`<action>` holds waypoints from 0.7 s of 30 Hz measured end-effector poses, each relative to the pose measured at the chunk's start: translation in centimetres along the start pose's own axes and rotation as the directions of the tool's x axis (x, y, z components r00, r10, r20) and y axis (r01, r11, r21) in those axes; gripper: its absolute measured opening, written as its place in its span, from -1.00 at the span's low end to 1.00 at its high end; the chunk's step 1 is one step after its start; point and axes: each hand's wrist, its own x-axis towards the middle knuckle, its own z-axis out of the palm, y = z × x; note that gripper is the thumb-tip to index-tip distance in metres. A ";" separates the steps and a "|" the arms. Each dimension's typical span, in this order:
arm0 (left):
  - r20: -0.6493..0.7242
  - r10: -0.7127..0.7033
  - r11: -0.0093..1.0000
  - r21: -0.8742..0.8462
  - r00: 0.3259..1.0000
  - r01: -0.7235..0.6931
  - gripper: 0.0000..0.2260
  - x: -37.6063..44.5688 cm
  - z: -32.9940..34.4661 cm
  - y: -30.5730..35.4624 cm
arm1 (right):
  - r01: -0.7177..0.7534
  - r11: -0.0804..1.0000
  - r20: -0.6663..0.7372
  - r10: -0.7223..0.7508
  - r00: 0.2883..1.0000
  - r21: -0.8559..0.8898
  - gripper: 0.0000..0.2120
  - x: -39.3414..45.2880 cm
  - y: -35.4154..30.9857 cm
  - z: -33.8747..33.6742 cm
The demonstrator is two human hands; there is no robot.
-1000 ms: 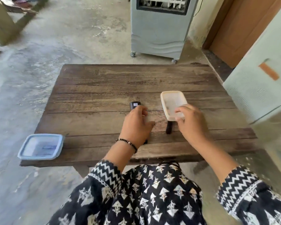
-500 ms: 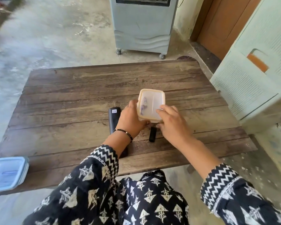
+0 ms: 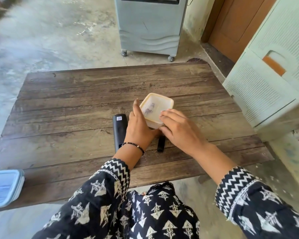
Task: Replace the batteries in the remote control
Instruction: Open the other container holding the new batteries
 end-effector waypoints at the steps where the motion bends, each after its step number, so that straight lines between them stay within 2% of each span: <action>1: -0.023 -0.013 1.000 -0.013 1.000 0.013 0.01 0.1 0.1 0.1 | 0.003 1.000 0.001 -0.003 1.000 -0.007 -0.64 0.1 -0.1 -0.1; 5: -0.080 -0.047 0.999 -0.014 0.996 0.046 0.04 0.1 0.4 0.1 | 0.019 0.999 0.011 -0.019 1.000 -0.033 -0.69 0.4 -0.2 -0.3; 12: -0.096 -0.161 0.986 -0.050 0.982 0.157 0.06 -0.1 0.8 -0.1 | 0.079 0.995 -0.057 -0.082 0.995 -0.060 -0.95 1.3 -0.4 -1.1; 16: -0.094 -0.182 0.983 -0.045 0.979 0.179 0.02 -0.1 0.9 -0.1 | 0.062 0.998 -0.049 -0.062 0.997 -0.005 -0.92 1.5 -0.1 -1.2; 21: -0.106 -0.201 0.977 -0.099 0.974 0.191 -0.08 0.0 0.6 0.7 | -0.030 0.989 -0.130 0.049 0.990 0.142 -0.88 1.6 -0.2 -1.0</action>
